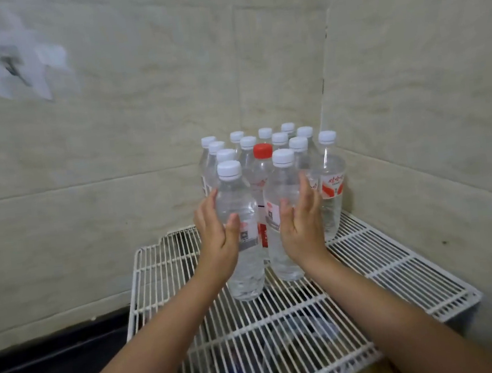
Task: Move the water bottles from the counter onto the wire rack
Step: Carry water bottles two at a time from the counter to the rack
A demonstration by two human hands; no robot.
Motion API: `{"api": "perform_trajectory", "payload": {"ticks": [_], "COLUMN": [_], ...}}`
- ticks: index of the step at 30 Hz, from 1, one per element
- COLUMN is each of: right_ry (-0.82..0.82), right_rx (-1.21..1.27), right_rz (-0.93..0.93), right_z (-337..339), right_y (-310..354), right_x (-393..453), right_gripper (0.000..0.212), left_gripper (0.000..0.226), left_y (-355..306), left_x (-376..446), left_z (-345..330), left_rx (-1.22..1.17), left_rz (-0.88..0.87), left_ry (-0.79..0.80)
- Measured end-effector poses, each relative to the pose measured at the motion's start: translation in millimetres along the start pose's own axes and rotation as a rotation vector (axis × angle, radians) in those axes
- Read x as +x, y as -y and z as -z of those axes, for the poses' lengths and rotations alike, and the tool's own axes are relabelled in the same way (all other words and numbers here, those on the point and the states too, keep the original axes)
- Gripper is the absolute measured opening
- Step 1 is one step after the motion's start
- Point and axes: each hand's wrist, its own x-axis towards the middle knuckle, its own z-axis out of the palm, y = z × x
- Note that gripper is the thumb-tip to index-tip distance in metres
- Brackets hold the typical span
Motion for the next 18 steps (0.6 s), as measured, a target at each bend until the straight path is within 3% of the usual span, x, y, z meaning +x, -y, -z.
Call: {"api": "perform_trajectory", "payload": {"ticks": [3, 6, 10, 12, 14, 18], "right_ry": [0.060, 0.027, 0.184, 0.271, 0.344, 0.425], "right_rx": [0.011, 0.025, -0.121, -0.365, -0.559, -0.654], "right_rz": [0.025, 0.080, 0.152, 0.194, 0.260, 0.341], "right_z": [21, 53, 76, 78, 75, 70], "right_y": [-1, 11, 38, 49, 54, 57], "right_x": [4, 27, 76, 90, 96, 103], "right_gripper": [0.069, 0.079, 0.052, 0.049, 0.048, 0.042], "left_gripper": [0.077, 0.087, 0.054, 0.041, 0.042, 0.041], "left_y": [2, -11, -52, -66, -70, -74], "left_x": [-1, 3, 33, 48, 55, 54], "left_z": [5, 19, 34, 36, 37, 48], "left_rx": [0.042, 0.078, -0.012, -0.009, 0.135, 0.270], "left_rz": [0.014, -0.010, -0.057, -0.039, -0.007, -0.004], "left_ry": [0.035, 0.009, -0.061, 0.063, 0.198, 0.337]}}
